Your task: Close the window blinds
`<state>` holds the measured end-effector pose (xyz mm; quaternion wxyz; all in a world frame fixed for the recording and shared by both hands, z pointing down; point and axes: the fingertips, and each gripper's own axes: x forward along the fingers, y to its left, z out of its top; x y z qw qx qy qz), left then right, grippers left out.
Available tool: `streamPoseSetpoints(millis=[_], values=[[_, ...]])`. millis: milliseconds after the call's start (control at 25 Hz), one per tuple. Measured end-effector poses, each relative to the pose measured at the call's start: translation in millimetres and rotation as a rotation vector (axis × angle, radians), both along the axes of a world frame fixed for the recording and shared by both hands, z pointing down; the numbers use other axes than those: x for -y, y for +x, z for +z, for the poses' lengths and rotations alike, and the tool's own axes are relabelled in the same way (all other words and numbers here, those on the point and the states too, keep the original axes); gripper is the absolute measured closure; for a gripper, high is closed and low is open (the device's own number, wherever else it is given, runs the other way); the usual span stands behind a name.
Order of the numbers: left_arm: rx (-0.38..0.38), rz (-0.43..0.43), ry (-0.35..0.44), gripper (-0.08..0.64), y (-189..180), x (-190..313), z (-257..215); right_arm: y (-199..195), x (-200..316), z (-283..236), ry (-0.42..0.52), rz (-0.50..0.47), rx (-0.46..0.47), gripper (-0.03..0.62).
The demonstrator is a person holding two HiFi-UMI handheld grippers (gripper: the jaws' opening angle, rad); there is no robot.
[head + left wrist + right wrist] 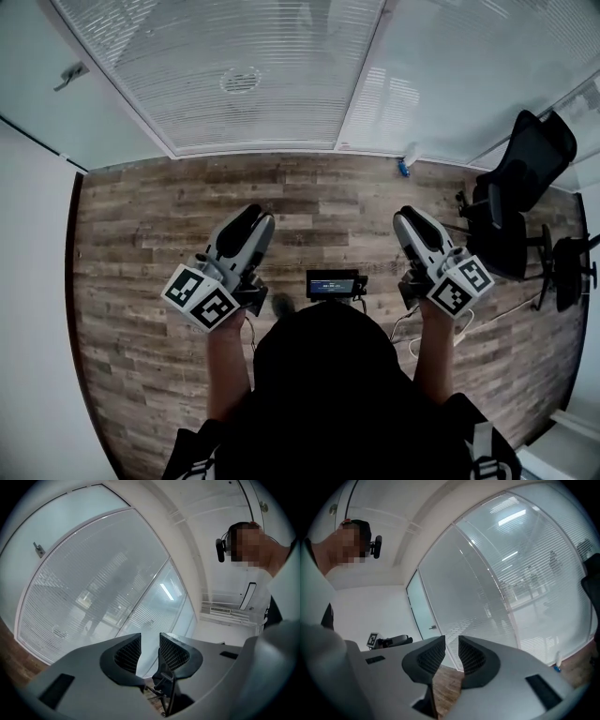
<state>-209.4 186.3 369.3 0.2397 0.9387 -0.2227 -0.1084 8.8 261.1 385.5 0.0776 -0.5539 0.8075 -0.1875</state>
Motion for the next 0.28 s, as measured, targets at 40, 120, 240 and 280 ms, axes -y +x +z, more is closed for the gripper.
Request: streamPoseSetpoints(millis=[40,120,240,280], values=[[0.008,0.006,0.005,0.426,4,-2,-1,5,-4,3,-0.001,0.009,0.009,0.497],[0.021,0.019,0.010,0.426,9,1,-2,13,-4,8,-0.007,0.027,0.026,0.499],[0.034,0.031,0.011,0.426,13,13,-3,19,5,12,-0.015,0.042,0.049,0.500],[0.038,0.034,0.011,0.426,15,17,-3,22,8,13,-0.017,0.045,0.055,0.500]])
